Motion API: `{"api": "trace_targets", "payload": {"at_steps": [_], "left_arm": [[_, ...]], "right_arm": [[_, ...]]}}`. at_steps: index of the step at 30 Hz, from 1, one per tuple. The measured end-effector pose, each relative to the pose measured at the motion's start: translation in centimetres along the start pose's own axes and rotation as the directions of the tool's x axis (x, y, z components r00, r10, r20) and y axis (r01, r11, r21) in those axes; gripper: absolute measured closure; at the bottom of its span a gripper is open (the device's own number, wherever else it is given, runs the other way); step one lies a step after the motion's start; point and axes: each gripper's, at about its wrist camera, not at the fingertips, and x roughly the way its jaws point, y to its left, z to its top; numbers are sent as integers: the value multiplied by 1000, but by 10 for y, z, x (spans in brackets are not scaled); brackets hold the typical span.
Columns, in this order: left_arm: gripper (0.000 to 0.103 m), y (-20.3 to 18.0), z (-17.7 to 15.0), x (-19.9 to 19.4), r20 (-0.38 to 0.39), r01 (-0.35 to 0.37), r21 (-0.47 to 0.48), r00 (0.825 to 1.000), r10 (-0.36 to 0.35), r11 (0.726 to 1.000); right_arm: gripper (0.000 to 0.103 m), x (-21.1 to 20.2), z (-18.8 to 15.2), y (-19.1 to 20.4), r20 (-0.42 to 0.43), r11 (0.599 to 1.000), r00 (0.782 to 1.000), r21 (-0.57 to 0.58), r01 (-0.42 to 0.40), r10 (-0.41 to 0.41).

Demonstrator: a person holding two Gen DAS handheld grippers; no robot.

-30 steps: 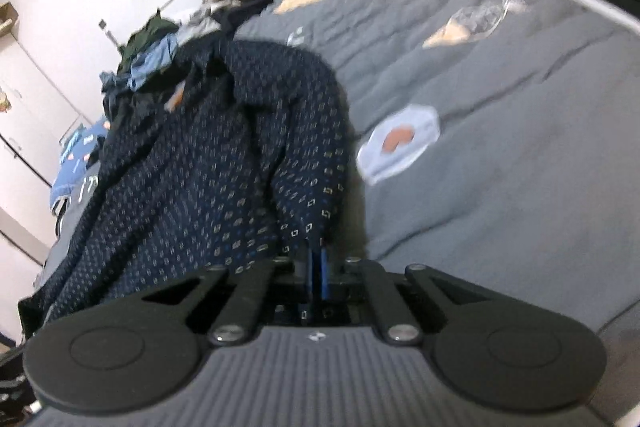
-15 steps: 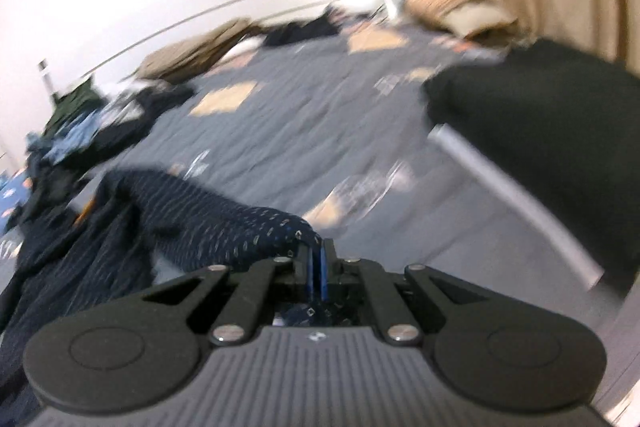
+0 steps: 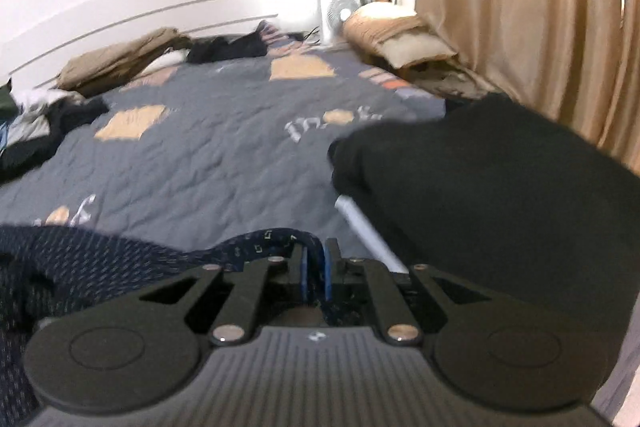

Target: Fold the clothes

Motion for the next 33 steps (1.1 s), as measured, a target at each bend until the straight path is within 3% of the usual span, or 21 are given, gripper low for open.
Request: {"api": "trace_targets", "payload": {"at_steps": [3,5,9,11,14,17,21,23,26,29,33], "left_arm": [[45,-1,1,-2,5,0,1,1000,0,1000],[45,-2,1,-4,13,3,6,1000,-3,1000],[43,-7,2,-9,31,3,23,999,-4,1000],[42,-8,2,-11,38,3,28,999,-4,1000],[42,-11,3,-15,49,3,36,999,-5,999],[41,-11,3,-20,62,0,39,998,-2,999],[41,-6,3,-26,77,-21,22,997,19,1000],[41,-2,4,-29,85,-32,10,996,31,999],[41,4,4,-36,92,-44,-7,995,44,999],[40,7,3,-40,97,-59,0,994,58,998],[40,17,-2,-44,89,-97,6,991,96,995]], "right_arm": [[82,-8,-13,3,-8,999,999,-3,-43,43],[64,-23,-17,8,-14,997,997,-25,-71,71],[54,-58,-22,21,-21,987,989,-72,-147,146],[52,-78,-24,31,-60,967,971,-93,-237,232],[52,-113,-43,58,-144,907,927,-200,-371,347],[52,-141,-73,92,-257,813,872,-323,-484,417],[52,-167,-118,135,-382,680,823,-468,-564,420],[52,-171,-133,149,-393,638,837,-543,-546,382],[52,-167,-148,155,-401,624,857,-590,-512,324],[52,-164,-159,150,-398,630,861,-590,-505,317],[52,-159,-173,145,-350,674,877,-564,-477,328]]}}
